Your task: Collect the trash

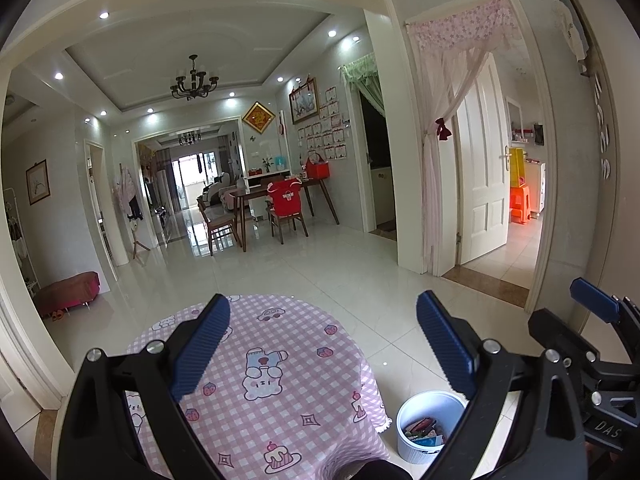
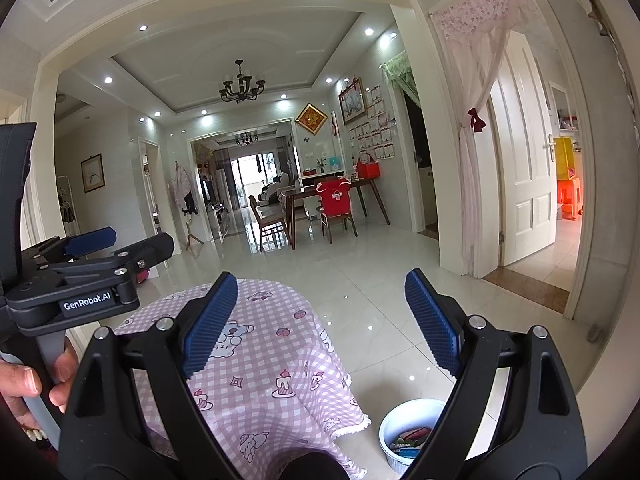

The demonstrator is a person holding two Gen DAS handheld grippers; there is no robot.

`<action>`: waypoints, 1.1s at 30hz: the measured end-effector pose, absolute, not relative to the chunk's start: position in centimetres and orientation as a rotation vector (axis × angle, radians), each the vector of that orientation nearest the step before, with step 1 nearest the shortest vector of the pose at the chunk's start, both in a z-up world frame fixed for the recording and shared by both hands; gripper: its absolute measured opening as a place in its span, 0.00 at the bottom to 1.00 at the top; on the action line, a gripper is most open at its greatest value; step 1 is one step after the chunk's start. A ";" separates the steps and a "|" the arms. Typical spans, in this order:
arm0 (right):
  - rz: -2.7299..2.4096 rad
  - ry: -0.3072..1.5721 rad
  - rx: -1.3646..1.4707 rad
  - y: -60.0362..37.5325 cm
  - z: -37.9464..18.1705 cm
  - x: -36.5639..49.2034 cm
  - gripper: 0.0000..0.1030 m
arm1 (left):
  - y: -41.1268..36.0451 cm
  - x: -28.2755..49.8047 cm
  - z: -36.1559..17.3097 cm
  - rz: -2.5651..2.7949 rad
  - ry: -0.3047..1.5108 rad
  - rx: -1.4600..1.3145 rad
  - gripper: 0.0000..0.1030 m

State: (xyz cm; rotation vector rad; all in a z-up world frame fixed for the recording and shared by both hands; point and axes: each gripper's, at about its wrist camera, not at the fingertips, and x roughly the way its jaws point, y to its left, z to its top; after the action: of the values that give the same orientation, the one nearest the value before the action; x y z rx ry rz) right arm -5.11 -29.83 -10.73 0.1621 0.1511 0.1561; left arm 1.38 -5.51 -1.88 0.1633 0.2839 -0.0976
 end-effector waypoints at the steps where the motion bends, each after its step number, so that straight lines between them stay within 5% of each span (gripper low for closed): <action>1: 0.156 0.151 0.163 -29.9 -10.7 -5.1 0.82 | -5.6 1.4 -1.9 -0.098 0.284 0.163 0.90; 33: 0.153 0.160 0.169 -29.9 -11.3 -4.9 0.83 | -5.2 2.0 -3.0 -0.101 0.302 0.162 0.90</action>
State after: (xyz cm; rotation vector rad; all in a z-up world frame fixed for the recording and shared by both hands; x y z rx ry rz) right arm -4.94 -29.92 -11.27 0.1691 0.1597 0.1533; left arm 1.97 -5.25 -2.97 0.1617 0.3021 -0.1012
